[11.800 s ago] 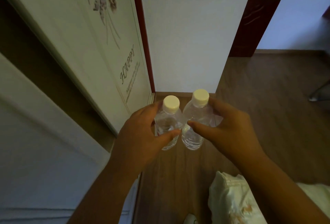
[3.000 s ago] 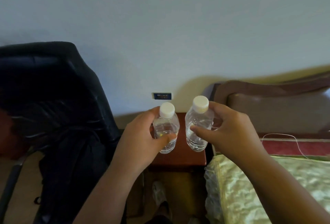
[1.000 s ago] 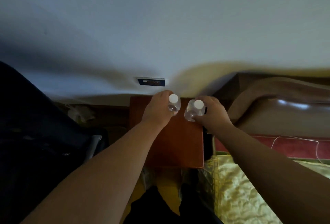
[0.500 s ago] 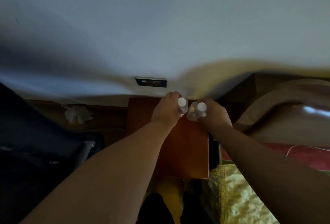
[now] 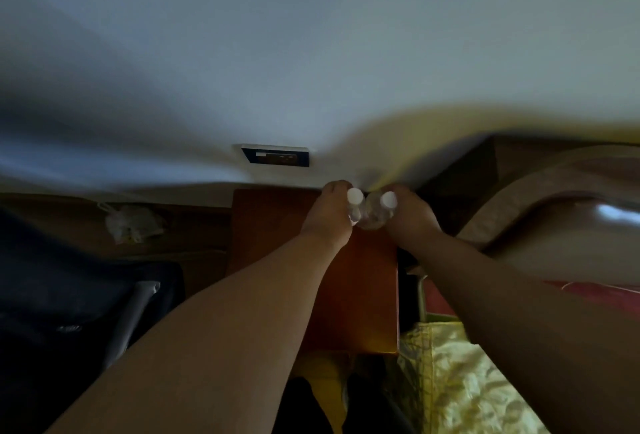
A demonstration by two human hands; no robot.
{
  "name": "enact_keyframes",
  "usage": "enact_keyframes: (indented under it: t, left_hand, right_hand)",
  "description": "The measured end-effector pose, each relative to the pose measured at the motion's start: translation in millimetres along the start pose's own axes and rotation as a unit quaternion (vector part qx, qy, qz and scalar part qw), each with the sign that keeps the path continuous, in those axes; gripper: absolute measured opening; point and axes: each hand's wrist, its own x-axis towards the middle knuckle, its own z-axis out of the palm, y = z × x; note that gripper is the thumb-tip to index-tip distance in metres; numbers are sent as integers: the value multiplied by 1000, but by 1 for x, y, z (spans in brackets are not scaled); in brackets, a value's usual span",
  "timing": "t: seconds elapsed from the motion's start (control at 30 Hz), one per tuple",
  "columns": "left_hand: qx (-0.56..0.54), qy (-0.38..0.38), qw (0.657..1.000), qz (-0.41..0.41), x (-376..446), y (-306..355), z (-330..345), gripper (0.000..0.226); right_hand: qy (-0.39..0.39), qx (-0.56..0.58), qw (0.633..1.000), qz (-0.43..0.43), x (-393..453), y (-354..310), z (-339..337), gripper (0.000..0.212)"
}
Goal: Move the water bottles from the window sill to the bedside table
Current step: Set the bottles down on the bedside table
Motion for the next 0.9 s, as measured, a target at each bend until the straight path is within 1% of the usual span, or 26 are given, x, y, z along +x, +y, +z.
enact_keyframes:
  t: [0.03, 0.1, 0.13, 0.17, 0.23, 0.3, 0.33, 0.43, 0.57, 0.7, 0.8, 0.9]
  left_hand:
    - [-3, -2, 1000, -6, -1, 0, 1, 54]
    - [-4, -9, 1000, -15, -6, 0, 0, 75]
    - [-3, -15, 1000, -19, -9, 2, -1, 83]
    - [-3, -18, 1000, -23, -13, 5, -4, 86]
    - [-4, -6, 1000, -25, -20, 14, -15, 85]
    - [11, 16, 1000, -19, -31, 24, -31, 80]
    - [19, 24, 999, -12, -38, 30, -42, 77]
    - [47, 26, 999, 7, -66, 52, -78, 69]
    - [119, 52, 991, 37, -114, 86, -140, 51]
    - [137, 70, 987, 50, -173, 122, -213, 43]
    - [140, 116, 980, 79, -218, 151, -263, 42]
    - [170, 136, 970, 110, -261, 174, -304, 45]
  right_hand:
    - [0, -5, 1000, -2, -2, -3, -3, 56]
    - [7, -11, 1000, -2, -8, -9, -7, 67]
    - [9, -11, 1000, -5, -11, -12, -9, 70]
    - [4, -31, 999, -6, -15, -15, -11, 69]
    - [-13, -93, 995, -24, -26, -23, -17, 62]
    - [-8, -86, 996, -23, -40, -33, -26, 59]
    - [-3, -97, 995, -37, -46, -36, -31, 57]
    - [0, -78, 996, -48, -79, -59, -54, 50]
    - [41, -55, 996, -62, -139, -101, -99, 53]
    - [64, -80, 989, -110, -200, -143, -142, 59]
    - [87, -105, 979, -152, -242, -177, -171, 62]
    - [120, -111, 969, -185, -281, -204, -192, 62]
